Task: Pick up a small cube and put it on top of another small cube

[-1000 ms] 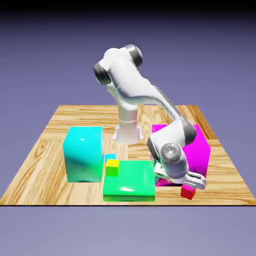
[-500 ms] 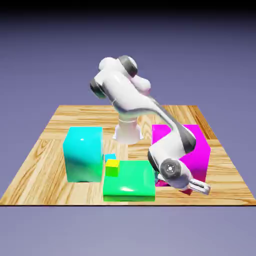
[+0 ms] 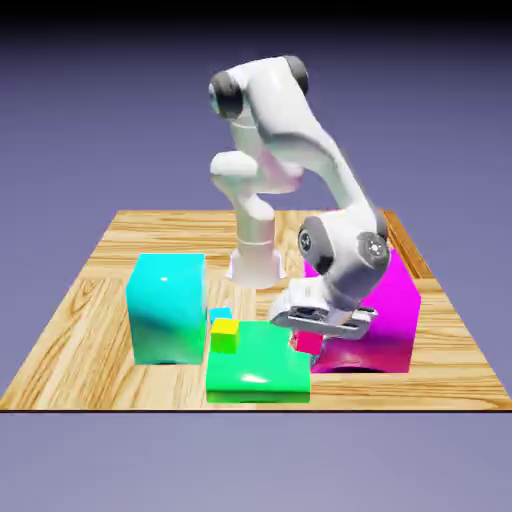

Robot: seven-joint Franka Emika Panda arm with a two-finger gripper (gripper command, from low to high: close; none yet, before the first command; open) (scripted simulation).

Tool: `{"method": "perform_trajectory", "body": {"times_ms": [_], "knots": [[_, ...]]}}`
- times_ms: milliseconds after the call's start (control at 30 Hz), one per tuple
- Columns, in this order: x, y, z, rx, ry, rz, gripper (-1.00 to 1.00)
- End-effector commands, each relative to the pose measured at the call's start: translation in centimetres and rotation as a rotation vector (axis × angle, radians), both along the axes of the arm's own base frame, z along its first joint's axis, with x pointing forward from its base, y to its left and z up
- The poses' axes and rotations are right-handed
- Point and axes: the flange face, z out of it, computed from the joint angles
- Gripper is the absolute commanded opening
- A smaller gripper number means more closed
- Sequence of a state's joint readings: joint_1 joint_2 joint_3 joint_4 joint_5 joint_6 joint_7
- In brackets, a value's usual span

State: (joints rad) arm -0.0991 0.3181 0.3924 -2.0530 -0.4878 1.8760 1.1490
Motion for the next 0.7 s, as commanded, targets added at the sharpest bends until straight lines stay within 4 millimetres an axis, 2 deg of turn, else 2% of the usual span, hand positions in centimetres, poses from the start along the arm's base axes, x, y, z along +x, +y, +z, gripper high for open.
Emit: {"method": "perform_trajectory", "body": {"times_ms": [0, 67, 133, 500, 533, 667], "knots": [[-0.3, -0.6, 1.1, -0.028, -0.009, 0.041, -1.0], [-1.3, -2.0, 2.9, -0.078, -0.007, 0.121, -1.0], [-2.9, -3.7, 3.7, -0.118, 0.027, 0.201, -1.0], [-13.7, -12.2, 4.2, -0.204, 0.321, 0.587, -1.0], [-14.8, -12.7, 3.5, -0.191, 0.356, 0.618, -1.0], [-20.5, -13.1, -5.1, 0.041, 0.548, 0.68, -1.0]]}}
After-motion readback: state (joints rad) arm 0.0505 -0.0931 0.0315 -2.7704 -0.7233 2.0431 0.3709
